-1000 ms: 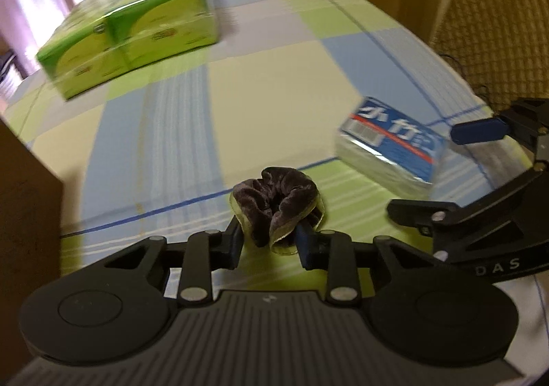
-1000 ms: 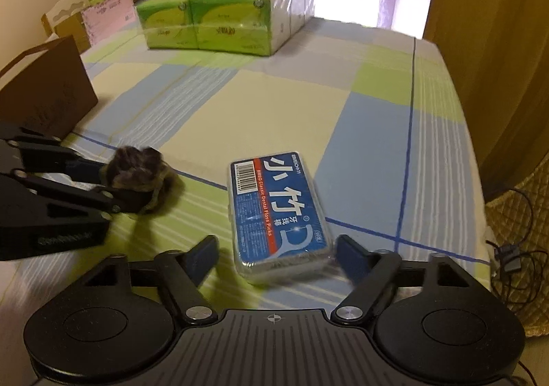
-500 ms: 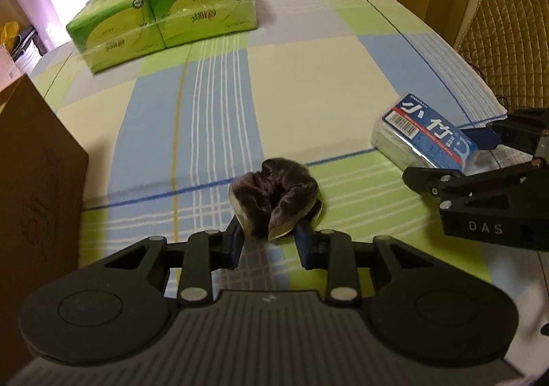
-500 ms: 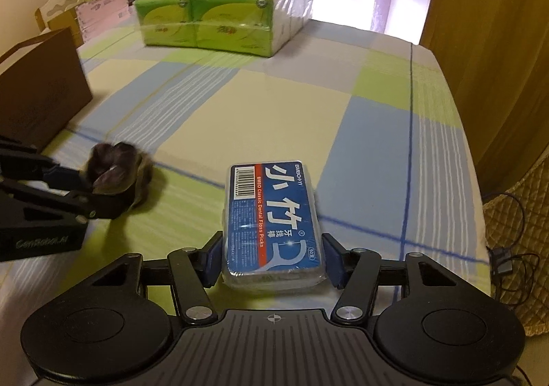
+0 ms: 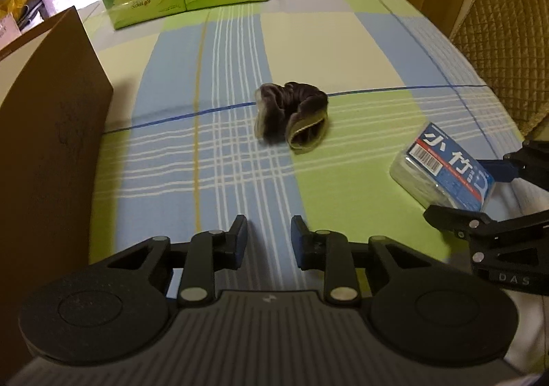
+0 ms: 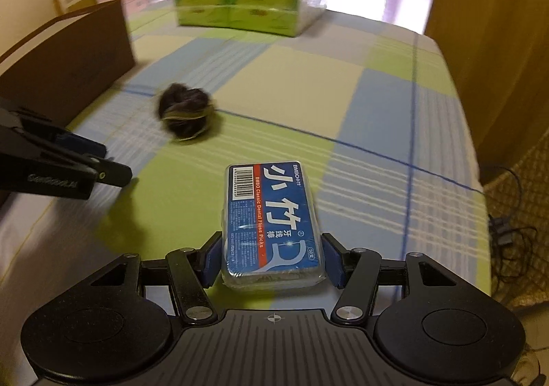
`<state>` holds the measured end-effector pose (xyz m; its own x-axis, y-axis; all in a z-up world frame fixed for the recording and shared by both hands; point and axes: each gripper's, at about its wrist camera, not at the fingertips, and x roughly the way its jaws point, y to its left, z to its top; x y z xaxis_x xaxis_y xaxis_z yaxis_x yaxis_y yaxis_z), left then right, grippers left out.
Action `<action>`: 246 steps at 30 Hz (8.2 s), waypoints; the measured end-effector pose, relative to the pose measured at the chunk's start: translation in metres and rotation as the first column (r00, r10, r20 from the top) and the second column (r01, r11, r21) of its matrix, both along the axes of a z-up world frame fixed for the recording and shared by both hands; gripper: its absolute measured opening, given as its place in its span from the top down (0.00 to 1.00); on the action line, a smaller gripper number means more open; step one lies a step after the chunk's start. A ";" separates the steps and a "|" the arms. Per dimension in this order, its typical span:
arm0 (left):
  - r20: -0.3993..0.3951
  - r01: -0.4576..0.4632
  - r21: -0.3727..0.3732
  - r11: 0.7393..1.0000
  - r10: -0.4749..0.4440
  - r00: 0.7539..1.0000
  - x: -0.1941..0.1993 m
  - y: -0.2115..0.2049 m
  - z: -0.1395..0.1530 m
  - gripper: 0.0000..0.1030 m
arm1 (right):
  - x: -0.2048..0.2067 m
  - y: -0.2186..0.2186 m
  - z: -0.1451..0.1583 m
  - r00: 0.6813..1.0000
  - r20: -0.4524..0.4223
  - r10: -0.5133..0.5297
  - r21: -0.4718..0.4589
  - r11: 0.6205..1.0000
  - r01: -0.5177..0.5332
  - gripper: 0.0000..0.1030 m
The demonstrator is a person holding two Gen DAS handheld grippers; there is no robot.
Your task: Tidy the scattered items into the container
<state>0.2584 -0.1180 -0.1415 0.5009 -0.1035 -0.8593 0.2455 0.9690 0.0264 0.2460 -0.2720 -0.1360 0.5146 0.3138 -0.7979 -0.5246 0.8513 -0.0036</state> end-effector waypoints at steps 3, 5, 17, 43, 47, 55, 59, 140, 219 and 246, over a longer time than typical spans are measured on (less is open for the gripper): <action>0.033 0.016 -0.006 1.000 -0.015 0.999 0.007 -0.004 0.000 0.62 | 0.017 -0.005 -0.001 0.998 0.004 -0.057 0.005 0.998 0.057 0.36; 0.064 0.038 -0.016 0.999 -0.037 0.997 0.015 -0.009 0.002 0.48 | 0.030 -0.006 -0.003 0.996 -0.006 -0.088 -0.010 0.996 0.088 0.10; 0.142 0.112 0.021 0.994 -0.114 0.983 0.064 -0.033 -0.005 0.42 | 0.046 -0.009 -0.007 0.997 0.016 -0.077 0.023 0.997 0.077 0.14; -0.001 0.102 -0.068 0.992 -0.102 0.995 -0.044 0.008 0.021 0.93 | -0.026 0.014 0.010 0.991 -0.091 0.100 0.045 0.994 -0.096 0.42; 0.035 0.107 -0.075 0.991 -0.105 0.994 -0.057 0.016 0.042 0.93 | -0.034 0.027 0.025 0.992 -0.075 0.104 0.057 0.993 -0.100 0.42; 0.122 0.102 -0.106 0.989 -0.089 0.989 -0.077 0.048 0.090 0.93 | -0.049 0.065 0.065 0.990 -0.040 0.139 0.128 0.983 -0.132 0.42; 0.175 0.071 -0.114 0.991 -0.051 0.983 -0.088 0.076 0.115 0.93 | -0.058 0.100 0.088 0.981 -0.019 0.194 0.197 0.962 -0.187 0.42; 0.094 -0.046 -0.021 0.999 0.048 0.994 0.081 0.325 0.084 0.76 | 0.033 0.368 0.070 0.953 0.085 0.291 0.088 0.950 -0.298 0.05; 0.125 -0.399 0.044 0.916 0.391 0.912 -0.160 0.204 0.146 0.01 | -0.150 0.192 0.113 0.925 -0.026 0.378 0.155 0.916 -0.370 0.04; 0.090 -0.477 0.058 0.877 0.471 0.878 -0.177 0.162 0.140 0.01 | -0.150 0.158 0.112 0.894 -0.037 0.446 0.138 0.889 -0.437 0.04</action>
